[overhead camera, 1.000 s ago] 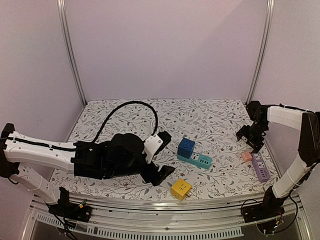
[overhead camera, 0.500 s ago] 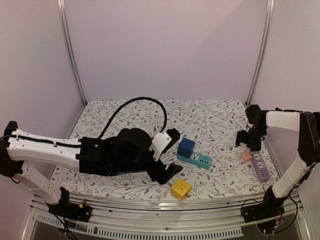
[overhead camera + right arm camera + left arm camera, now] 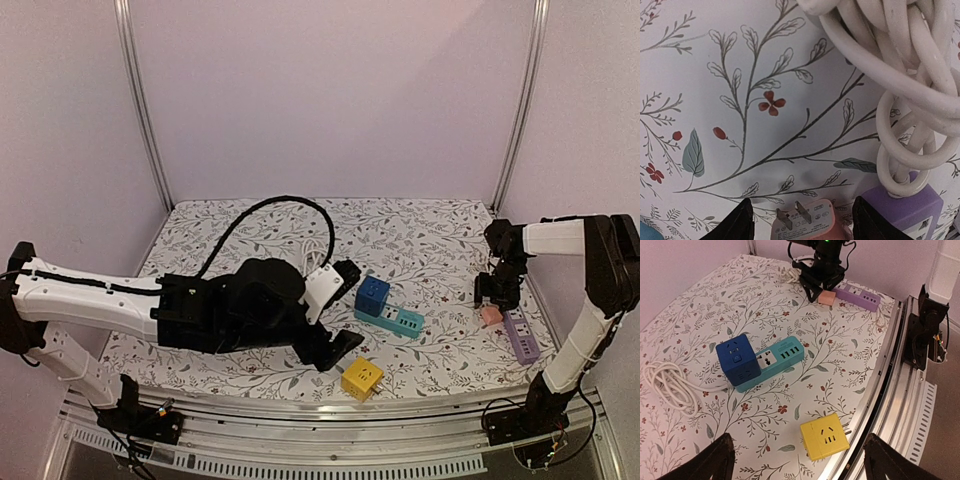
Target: Insert the plug
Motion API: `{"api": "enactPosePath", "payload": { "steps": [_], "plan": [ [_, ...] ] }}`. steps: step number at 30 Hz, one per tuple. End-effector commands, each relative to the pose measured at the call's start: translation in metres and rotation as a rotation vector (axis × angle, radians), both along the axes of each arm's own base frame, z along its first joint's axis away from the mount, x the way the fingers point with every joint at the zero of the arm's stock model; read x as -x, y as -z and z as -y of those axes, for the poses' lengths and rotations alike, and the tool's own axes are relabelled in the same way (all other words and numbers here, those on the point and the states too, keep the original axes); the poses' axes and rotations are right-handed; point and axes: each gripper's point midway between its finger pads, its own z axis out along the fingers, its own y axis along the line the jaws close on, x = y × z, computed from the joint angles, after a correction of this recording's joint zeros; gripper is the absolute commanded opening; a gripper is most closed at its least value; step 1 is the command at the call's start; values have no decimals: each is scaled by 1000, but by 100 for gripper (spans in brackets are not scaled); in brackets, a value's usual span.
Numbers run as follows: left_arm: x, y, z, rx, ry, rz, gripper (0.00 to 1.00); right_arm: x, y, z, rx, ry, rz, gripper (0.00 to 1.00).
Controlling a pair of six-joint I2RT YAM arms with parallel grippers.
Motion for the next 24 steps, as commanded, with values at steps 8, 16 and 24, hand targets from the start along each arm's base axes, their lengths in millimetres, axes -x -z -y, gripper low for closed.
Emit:
{"api": "enactPosePath", "payload": {
  "steps": [8,16,24],
  "plan": [
    [6,1,8,9,-7,0,89,12,-3,-5,-4,19,-87,51],
    [6,3,16,9,1,10,89,19,3,-30,-49,11,-137,49],
    [5,4,19,4,7,12,89,32,4,-40,-58,-11,-183,55]
  ]
}}
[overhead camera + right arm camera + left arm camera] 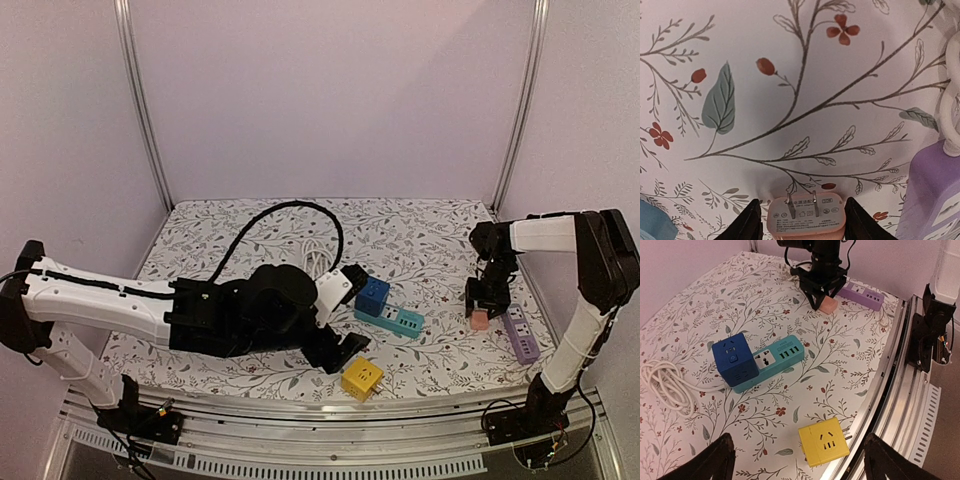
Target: Insert the plug
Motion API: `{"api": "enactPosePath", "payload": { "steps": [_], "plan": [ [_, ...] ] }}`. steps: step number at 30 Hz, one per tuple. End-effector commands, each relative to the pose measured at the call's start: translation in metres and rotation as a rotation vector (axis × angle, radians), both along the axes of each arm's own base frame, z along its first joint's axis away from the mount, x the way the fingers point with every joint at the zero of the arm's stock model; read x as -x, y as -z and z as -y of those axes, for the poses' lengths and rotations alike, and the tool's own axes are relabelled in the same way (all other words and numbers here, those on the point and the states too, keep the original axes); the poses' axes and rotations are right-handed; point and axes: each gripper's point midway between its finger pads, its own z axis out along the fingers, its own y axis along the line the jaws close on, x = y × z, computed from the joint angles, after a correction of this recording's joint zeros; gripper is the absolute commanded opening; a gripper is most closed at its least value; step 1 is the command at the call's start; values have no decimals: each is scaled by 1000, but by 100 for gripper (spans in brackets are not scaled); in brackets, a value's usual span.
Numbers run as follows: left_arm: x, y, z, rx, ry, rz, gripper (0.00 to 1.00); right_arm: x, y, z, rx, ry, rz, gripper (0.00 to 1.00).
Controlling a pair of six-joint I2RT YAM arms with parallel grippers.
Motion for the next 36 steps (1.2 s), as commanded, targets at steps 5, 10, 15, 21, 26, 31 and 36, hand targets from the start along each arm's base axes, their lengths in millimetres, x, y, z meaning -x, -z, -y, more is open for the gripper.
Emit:
{"api": "enactPosePath", "payload": {
  "steps": [5,10,15,21,26,31,36],
  "plan": [
    [7,-6,9,12,27,14,89,17,0,-10,-7,-14,-48,50],
    [7,-6,10,7,31,18,89,23,1,-18,-40,-14,-57,32],
    [5,-12,9,11,22,28,91,15,-11,-30,-83,-7,-32,30],
    [-11,-50,3,193,-111,14,100,-34,-105,-90,-444,90,201,26],
    [-35,-72,-1,274,-219,-3,99,-47,-174,-128,-728,264,302,21],
    [-47,-89,13,283,-225,60,99,-41,-218,-160,-934,432,314,22],
    [-62,-105,37,263,-251,111,98,-29,-254,-192,-1016,520,319,20]
  ]
}}
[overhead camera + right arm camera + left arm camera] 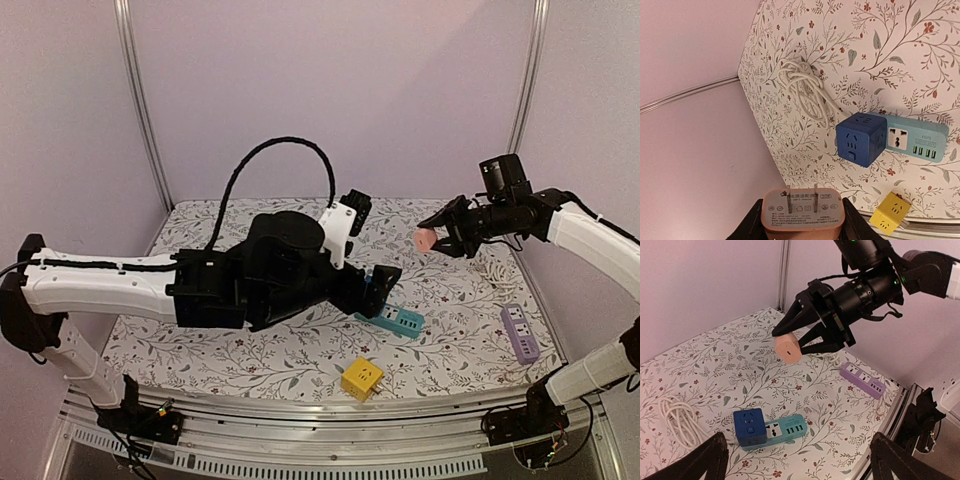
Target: Insert the plug
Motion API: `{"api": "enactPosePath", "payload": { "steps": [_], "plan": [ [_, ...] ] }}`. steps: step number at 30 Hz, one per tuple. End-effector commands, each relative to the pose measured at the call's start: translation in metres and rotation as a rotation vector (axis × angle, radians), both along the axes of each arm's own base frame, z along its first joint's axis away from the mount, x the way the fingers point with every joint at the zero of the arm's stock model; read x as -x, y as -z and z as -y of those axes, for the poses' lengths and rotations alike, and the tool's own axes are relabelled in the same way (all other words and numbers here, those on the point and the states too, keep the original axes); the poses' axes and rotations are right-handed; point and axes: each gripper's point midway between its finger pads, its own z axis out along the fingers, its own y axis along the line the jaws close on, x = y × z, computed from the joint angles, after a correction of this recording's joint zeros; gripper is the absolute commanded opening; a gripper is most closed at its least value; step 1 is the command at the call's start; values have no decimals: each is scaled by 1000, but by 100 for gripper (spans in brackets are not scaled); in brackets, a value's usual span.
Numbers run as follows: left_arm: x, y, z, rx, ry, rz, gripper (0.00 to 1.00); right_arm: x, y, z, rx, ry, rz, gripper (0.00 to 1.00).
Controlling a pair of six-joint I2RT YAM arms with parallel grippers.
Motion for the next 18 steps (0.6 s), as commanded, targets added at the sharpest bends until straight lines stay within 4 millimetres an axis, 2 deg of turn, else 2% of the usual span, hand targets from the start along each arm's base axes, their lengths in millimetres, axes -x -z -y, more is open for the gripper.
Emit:
{"api": "enactPosePath", "payload": {
  "steps": [1,5,10,14,18],
  "plan": [
    [-24,-4,18,-44,-73,50,97,5,-39,-29,-167,110,-53,19],
    [-43,-6,28,-58,-167,54,96,14,-55,-47,-192,131,-55,17],
    [-58,-9,34,11,-230,56,96,26,-56,-63,-242,151,-80,12],
    [-71,-13,25,64,-305,66,93,29,-65,-68,-267,154,-82,12],
    [-81,-26,10,199,-348,54,88,30,-77,-69,-290,150,-56,11]
  ]
}}
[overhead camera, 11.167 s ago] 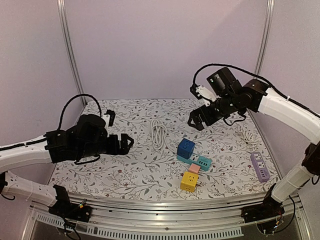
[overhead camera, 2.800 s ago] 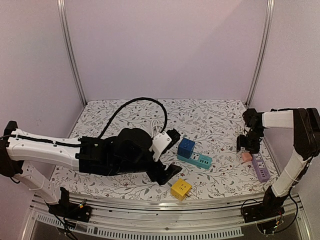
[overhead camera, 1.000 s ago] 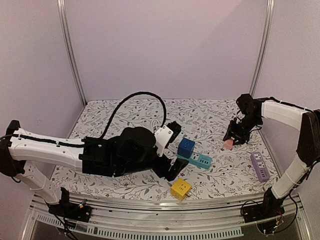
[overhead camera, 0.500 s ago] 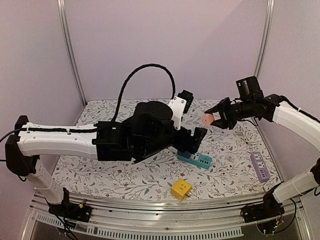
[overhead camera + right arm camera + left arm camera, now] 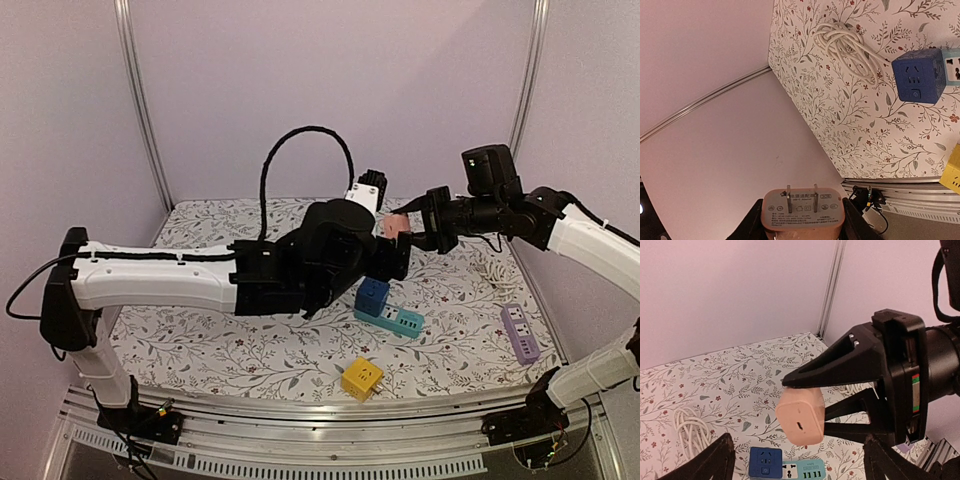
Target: Insert the plug
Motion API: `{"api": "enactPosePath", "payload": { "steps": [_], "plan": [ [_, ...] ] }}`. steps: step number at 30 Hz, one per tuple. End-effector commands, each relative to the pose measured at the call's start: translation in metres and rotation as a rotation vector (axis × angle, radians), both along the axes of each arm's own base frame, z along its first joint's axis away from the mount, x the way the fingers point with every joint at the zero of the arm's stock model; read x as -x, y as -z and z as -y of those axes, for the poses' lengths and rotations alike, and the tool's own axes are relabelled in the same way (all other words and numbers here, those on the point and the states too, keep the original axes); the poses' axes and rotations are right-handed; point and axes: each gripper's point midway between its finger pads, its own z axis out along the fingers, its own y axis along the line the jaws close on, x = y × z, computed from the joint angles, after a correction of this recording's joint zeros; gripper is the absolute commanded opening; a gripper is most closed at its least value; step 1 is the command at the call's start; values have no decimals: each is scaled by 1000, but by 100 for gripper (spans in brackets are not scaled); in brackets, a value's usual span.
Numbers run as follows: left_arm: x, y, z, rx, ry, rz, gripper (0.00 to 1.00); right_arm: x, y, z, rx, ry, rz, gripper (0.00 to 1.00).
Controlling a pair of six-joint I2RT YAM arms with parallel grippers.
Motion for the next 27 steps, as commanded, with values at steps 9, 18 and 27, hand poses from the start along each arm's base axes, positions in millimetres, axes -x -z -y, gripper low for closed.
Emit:
{"api": "enactPosePath", "payload": {
  "steps": [9,18,27],
  "plan": [
    [-24,-27,-30,269,23,21,81,-4,-52,-4,-70,-9,156,10],
    [-20,-38,-13,316,168,23,78,-7,-54,-14,-69,-53,171,8],
    [-25,-36,-4,296,168,23,71,-8,-51,-17,-63,-77,181,7]
  ]
}}
